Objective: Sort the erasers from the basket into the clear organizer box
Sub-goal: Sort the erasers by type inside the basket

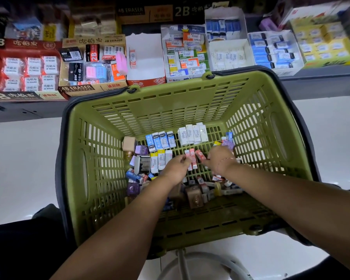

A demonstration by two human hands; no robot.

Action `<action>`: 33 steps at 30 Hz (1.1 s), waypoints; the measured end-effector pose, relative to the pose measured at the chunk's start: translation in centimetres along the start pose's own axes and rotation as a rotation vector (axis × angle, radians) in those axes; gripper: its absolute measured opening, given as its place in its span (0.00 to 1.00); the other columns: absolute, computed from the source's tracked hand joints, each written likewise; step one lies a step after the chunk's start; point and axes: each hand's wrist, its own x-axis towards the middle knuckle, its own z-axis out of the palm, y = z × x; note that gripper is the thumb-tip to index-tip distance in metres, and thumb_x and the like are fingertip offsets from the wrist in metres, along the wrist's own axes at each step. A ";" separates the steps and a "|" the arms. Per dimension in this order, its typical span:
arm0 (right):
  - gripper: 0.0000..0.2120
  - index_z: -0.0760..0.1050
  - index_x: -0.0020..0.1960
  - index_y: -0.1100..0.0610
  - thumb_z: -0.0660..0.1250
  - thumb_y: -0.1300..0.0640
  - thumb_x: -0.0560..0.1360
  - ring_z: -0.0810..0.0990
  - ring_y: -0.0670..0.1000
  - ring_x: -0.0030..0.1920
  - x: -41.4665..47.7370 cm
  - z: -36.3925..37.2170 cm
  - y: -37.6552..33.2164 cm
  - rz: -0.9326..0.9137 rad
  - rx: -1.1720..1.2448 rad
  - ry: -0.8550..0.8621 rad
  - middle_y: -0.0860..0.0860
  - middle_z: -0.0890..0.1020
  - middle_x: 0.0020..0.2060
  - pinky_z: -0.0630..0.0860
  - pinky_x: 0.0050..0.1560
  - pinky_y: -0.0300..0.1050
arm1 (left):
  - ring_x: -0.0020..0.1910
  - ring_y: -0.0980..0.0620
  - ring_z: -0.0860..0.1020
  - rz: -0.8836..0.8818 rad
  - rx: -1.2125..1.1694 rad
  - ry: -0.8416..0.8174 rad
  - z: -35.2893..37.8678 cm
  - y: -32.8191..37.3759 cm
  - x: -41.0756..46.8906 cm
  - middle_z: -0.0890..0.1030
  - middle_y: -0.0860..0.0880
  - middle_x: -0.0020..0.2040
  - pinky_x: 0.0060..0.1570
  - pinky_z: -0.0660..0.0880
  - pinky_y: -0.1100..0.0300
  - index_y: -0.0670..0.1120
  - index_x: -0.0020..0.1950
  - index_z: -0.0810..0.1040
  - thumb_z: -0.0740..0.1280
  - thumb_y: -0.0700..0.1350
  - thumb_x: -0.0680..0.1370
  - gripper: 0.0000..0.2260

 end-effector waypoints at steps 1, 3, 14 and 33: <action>0.18 0.68 0.33 0.58 0.64 0.50 0.77 0.81 0.56 0.45 0.0 0.3 -0.6 0.008 0.011 -0.008 0.54 0.78 0.35 0.76 0.40 0.43 | 0.68 0.47 0.71 0.003 0.006 0.006 0.0 0.1 0.0 0.68 0.46 0.73 0.69 0.67 0.49 0.47 0.76 0.62 0.57 0.56 0.82 0.25; 0.14 0.72 0.37 0.59 0.65 0.53 0.77 0.79 0.56 0.44 0.2 0.6 -1.2 -0.027 0.046 -0.018 0.54 0.77 0.35 0.73 0.38 0.41 | 0.68 0.46 0.71 0.009 0.017 0.019 -0.1 0.1 0.1 0.68 0.46 0.73 0.68 0.67 0.50 0.47 0.76 0.63 0.57 0.56 0.82 0.24; 0.13 0.79 0.54 0.62 0.70 0.54 0.75 0.81 0.51 0.34 -0.9 0.2 0.9 -0.042 0.181 -0.451 0.56 0.82 0.45 0.79 0.36 0.42 | 0.66 0.46 0.73 -0.030 -0.018 0.000 -0.8 -0.7 0.4 0.73 0.45 0.70 0.68 0.68 0.47 0.46 0.71 0.69 0.56 0.59 0.81 0.23; 0.09 0.80 0.48 0.65 0.68 0.59 0.74 0.81 0.54 0.40 0.3 -1.2 -0.1 0.139 0.427 0.010 0.61 0.83 0.47 0.80 0.52 0.53 | 0.67 0.45 0.72 -0.048 -0.092 0.018 -0.5 -0.9 1.0 0.72 0.45 0.70 0.69 0.67 0.47 0.47 0.72 0.69 0.58 0.58 0.81 0.23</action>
